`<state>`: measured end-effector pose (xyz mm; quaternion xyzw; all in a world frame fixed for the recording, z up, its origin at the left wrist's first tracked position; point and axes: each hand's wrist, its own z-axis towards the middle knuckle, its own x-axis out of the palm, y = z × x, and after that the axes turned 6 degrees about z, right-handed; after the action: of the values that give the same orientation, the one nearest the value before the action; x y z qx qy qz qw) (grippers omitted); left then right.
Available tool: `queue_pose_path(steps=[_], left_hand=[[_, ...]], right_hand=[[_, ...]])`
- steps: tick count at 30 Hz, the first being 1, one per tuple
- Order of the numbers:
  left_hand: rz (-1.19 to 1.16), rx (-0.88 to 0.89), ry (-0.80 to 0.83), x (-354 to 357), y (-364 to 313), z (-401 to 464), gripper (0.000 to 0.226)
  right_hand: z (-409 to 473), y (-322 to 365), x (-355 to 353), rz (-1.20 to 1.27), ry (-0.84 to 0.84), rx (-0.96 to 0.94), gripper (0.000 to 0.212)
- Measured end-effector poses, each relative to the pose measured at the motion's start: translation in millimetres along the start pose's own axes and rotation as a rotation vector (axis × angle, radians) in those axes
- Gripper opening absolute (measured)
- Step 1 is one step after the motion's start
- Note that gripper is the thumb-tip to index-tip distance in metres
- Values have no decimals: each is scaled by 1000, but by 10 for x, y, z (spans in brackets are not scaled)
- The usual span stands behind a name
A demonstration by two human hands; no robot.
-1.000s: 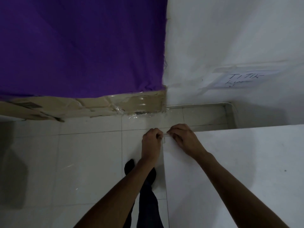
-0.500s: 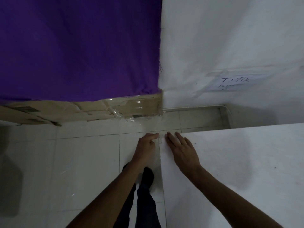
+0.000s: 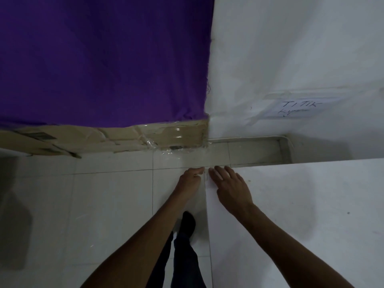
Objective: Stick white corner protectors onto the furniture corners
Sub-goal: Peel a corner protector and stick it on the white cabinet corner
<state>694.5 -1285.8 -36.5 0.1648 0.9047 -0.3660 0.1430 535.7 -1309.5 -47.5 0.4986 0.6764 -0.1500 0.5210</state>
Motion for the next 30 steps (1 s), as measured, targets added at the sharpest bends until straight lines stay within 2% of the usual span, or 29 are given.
queue_pose_path(steps=[5,12,19,27,30], left_hand=[[-16,-8,43,-29,5,-40,54],[-145,-38,56,16,-10,-48,54],[-157,-53,74,17,-10,-81,57],[-273,-115,103,36,-26,-42,55],[-314,-132,91,55,-7,-1,45]], right_hand=[[-9,22,-8,47,51,18,66],[-70,18,147,-74,111,-11,75],[-86,27,186,-57,135,7,82],[-171,104,231,-49,143,17,76],[-162,128,192,-15,147,31,77]])
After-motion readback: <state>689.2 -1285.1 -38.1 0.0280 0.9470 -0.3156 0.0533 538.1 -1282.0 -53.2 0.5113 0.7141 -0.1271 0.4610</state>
